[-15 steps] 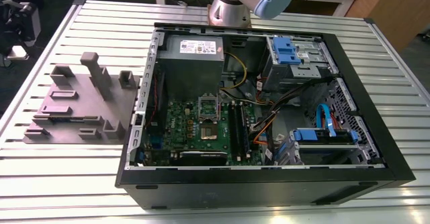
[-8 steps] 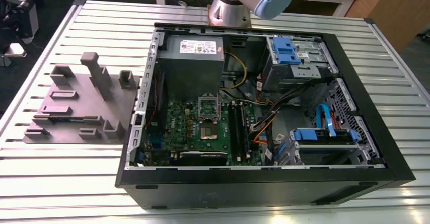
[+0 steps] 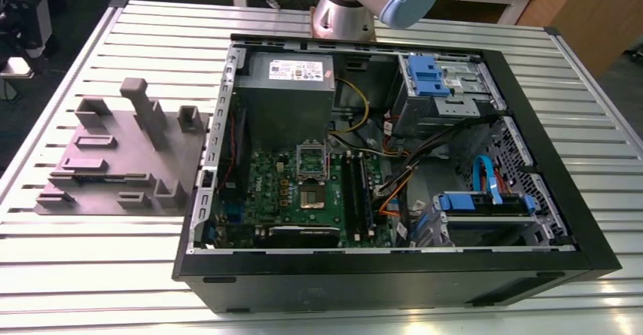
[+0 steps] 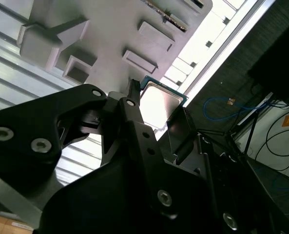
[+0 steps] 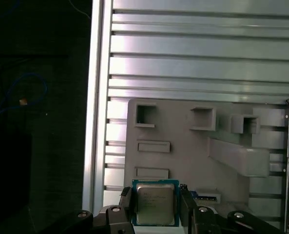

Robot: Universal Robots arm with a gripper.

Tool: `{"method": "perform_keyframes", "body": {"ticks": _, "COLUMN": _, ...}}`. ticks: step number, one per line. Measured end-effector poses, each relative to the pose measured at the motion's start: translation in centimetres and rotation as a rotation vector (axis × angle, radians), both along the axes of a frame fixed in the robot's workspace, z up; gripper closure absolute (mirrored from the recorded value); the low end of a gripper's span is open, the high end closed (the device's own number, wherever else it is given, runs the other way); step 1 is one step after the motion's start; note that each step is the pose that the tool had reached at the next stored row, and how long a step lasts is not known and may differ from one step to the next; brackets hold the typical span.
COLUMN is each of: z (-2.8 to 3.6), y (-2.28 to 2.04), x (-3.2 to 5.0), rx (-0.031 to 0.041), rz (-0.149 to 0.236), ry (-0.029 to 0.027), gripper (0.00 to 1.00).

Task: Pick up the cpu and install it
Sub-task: 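Pick up the cpu and move it towards the insertion slot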

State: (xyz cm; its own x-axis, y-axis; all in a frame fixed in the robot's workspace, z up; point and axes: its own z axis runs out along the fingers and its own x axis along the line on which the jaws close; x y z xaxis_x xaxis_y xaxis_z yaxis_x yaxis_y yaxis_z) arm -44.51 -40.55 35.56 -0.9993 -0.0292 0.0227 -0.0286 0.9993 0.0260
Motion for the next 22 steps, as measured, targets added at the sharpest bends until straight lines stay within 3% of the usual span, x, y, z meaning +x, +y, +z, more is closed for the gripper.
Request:
{"method": "perform_keyframes", "body": {"ticks": 9, "z": 1.02, "y": 0.00, "x": 0.00, "rx": -0.0048, "rz": 0.000, "ry": 0.0000, "gripper": 0.53}}
{"method": "perform_keyframes", "body": {"ticks": 22, "z": 1.03, "y": 0.01, "x": 0.27, "rx": -0.0060, "rz": 0.000, "ry": -0.0001, "gripper": 0.53}}
